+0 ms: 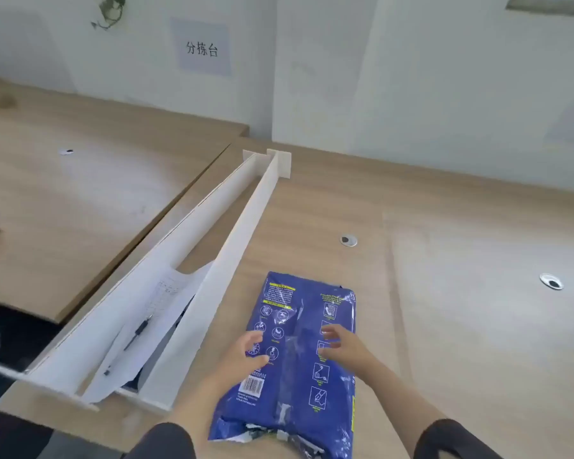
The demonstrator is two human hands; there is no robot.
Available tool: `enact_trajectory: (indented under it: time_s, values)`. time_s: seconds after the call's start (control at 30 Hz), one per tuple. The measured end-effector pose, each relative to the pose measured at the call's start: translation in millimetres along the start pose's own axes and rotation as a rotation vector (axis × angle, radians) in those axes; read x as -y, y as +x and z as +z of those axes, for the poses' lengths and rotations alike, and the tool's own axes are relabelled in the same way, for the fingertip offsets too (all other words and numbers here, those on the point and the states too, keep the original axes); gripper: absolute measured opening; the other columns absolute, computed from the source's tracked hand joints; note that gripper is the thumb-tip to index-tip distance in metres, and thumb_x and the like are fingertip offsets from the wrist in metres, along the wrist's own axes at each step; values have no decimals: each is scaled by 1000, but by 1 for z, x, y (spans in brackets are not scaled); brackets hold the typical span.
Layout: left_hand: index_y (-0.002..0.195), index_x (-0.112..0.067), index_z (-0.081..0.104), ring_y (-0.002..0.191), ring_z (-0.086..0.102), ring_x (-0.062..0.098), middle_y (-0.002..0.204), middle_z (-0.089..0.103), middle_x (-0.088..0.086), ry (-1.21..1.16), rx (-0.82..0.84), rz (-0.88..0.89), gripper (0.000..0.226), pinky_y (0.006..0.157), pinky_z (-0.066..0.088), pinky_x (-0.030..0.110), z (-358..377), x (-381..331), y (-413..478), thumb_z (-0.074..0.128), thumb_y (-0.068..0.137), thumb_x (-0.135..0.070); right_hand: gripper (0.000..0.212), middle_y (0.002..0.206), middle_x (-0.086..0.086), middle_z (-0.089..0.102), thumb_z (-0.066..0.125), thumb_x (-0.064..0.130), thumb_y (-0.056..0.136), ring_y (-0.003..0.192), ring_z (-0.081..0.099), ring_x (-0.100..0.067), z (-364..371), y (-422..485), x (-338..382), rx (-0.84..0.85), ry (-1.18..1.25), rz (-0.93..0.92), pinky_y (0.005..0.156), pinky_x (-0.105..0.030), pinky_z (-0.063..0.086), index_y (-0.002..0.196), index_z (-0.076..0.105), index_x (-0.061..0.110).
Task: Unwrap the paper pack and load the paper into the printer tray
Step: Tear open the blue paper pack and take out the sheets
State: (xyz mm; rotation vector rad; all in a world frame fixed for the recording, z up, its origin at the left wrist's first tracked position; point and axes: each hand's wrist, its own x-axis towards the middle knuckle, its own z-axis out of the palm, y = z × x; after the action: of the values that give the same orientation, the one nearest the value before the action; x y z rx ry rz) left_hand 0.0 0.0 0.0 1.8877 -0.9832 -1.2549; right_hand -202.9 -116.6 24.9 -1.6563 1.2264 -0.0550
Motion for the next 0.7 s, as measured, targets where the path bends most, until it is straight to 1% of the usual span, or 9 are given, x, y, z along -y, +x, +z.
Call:
enact_trajectory:
  time_s: [0.07,0.13,0.23,0.3,0.4,0.43,0.57,0.63,0.7]
  values:
    - [133,-13,42,127,43,15,140,47,7,43,22,21,54,100,34,23,-3,9,7,62,84,-7,46,129,-7,51,61,13,85,101,50,-15,8,2,1,-51,14,36,78,-24,42,128,47,16]
    - [133,-15,43,118,44,8,138,49,5,103,50,28,53,98,34,21,-4,19,12,62,84,-9,43,128,-7,52,61,14,85,98,50,-15,16,3,-2,-70,-13,45,79,-23,41,126,49,16]
    - [132,-19,44,114,45,6,133,50,0,113,47,25,52,96,36,20,-3,31,20,63,84,-12,41,127,-8,51,61,14,84,99,50,-14,25,11,-5,-90,-54,57,83,-21,40,123,51,16]
    - [131,-18,44,113,45,6,129,49,-2,102,46,26,52,90,37,14,-4,34,27,63,84,-10,40,126,-7,50,61,14,84,102,50,-14,28,19,-3,-106,-59,43,86,-21,41,122,52,16]
    - [130,-17,44,113,46,7,125,49,-3,97,37,21,52,86,38,13,-5,36,35,63,83,-8,38,123,-8,51,61,14,83,111,52,-18,32,34,0,-106,-128,12,95,-25,43,121,55,16]
    - [130,-17,45,112,46,7,124,49,-4,107,35,25,51,84,38,12,-6,36,37,63,83,-7,38,120,-8,50,61,14,83,110,52,-18,33,39,0,-98,-153,2,96,-25,42,121,55,16]
    - [125,-18,48,101,50,-3,119,50,-7,131,10,47,48,66,41,0,-7,40,43,64,81,-7,37,104,1,40,62,20,84,97,44,-14,38,54,0,-43,-257,-40,96,-26,42,120,56,22]
    - [121,-19,50,97,48,-9,117,49,-8,139,-6,60,45,65,41,-2,-7,41,45,65,80,-7,36,102,3,38,63,25,82,102,44,-15,41,60,0,-32,-317,-61,99,-31,42,118,58,26]
    - [119,-20,51,98,48,-8,116,48,-8,154,-17,79,44,67,41,-1,-7,41,46,66,79,-7,34,103,5,35,64,30,81,111,42,-17,43,63,2,-32,-382,-74,98,-35,40,115,59,31]
